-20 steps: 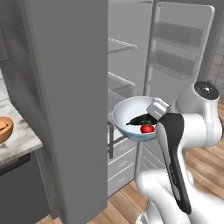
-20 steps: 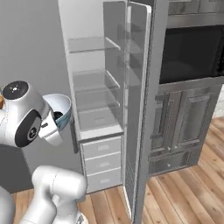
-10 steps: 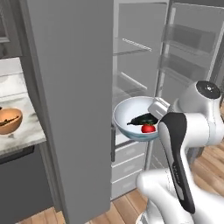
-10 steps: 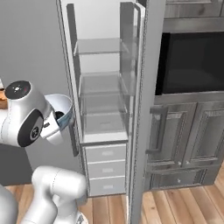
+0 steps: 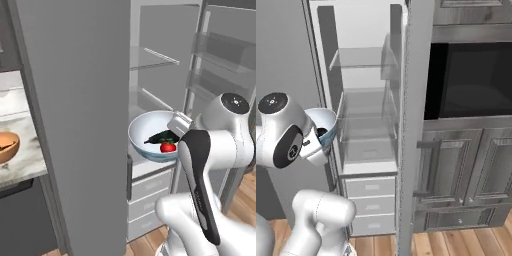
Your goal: Place the bowl with the eggplant and tomato on the second highest shelf of the fridge. Place the bowl with the fish and chicken drumstick on the top shelf of the fridge.
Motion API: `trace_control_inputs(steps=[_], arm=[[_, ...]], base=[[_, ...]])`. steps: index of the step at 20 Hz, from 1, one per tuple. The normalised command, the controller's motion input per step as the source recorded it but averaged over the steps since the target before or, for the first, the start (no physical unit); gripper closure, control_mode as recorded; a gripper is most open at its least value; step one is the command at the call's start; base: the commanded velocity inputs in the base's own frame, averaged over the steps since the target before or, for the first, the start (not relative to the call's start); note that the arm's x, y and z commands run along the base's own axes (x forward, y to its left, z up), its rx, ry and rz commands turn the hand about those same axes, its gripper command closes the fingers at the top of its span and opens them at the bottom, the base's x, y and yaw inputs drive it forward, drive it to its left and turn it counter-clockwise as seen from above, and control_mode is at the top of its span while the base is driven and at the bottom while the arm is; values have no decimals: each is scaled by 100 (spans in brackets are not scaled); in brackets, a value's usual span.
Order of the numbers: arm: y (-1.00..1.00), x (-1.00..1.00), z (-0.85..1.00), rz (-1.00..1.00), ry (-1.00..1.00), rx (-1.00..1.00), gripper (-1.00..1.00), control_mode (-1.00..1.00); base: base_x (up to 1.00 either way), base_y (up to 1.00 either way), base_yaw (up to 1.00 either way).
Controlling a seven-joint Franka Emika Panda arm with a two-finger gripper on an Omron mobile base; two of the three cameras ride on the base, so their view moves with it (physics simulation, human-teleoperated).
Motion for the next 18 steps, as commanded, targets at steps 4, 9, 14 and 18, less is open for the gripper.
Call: trace_control_inputs(steps=[4,9,14,18], arm=[[0,0,0,0,0,0,100,100],[0,0,0,0,0,0,100,100],[-30,15,0,-11,-4,0,100,-100],[-44,14,0,-13,-8,0,100,-100]], base=[[70,-24,0],[41,-11,-2],[7,-1,-1],[0,0,0]])
